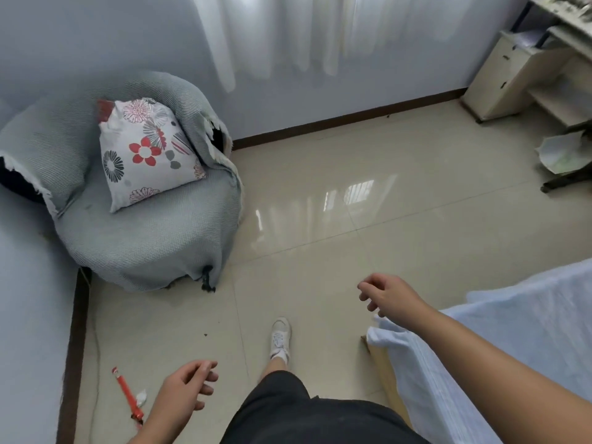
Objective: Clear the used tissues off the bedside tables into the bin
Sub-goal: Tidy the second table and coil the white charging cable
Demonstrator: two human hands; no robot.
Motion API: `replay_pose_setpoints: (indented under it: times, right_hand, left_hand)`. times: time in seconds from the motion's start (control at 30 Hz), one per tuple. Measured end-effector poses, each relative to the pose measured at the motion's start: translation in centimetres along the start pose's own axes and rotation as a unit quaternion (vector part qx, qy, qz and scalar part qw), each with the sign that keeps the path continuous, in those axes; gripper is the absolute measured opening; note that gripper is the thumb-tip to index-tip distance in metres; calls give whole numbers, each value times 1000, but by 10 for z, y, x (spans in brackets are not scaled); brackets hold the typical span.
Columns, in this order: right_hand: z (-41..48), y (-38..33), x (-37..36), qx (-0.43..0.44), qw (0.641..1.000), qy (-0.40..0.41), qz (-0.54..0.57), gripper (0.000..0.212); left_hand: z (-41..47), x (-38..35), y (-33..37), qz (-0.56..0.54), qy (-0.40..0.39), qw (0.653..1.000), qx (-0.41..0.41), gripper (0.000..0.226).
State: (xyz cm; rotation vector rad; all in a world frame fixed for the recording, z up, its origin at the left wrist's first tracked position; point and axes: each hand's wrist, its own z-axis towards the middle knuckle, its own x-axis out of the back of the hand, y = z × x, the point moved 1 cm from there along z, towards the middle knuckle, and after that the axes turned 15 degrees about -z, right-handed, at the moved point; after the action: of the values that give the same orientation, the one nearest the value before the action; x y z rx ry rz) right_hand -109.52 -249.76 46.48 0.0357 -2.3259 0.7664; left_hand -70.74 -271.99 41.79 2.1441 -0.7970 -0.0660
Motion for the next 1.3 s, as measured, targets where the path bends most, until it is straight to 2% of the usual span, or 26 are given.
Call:
replay_pose_setpoints:
  times: [0.13, 0.27, 0.43, 0.57, 0.73, 0.87, 1.13, 1.3]
  right_hand:
    - [46, -23, 35, -19, 999, 13, -26, 16]
    - [63, -13, 67, -76, 995, 56, 24, 17]
    - [63, 39, 79, -191, 976, 72, 77, 18]
    - [75, 83, 85, -256, 955, 68, 132, 19]
    - [120, 130, 126, -298, 933, 69, 192, 24]
    - [158, 150, 192, -298, 933, 60, 192, 25]
    - [243, 181, 386, -258, 929, 172, 202, 25]
    - [287, 228, 473, -278, 904, 231, 229, 23]
  left_hand:
    - [75, -25, 84, 10, -48, 999, -10, 22]
    - [138, -71, 183, 62, -117, 990, -45, 22]
    - [197, -172, 306, 136, -218, 959, -120, 21]
    - [232, -273, 375, 159, -265, 940, -148, 20]
    - [255, -397, 425, 229, -308, 912, -147, 19]
    - [263, -467, 457, 284, -337, 886, -144, 20]
    - [304, -576, 501, 301, -293, 903, -94, 21]
    - [338, -695, 539, 333, -326, 880, -89, 19]
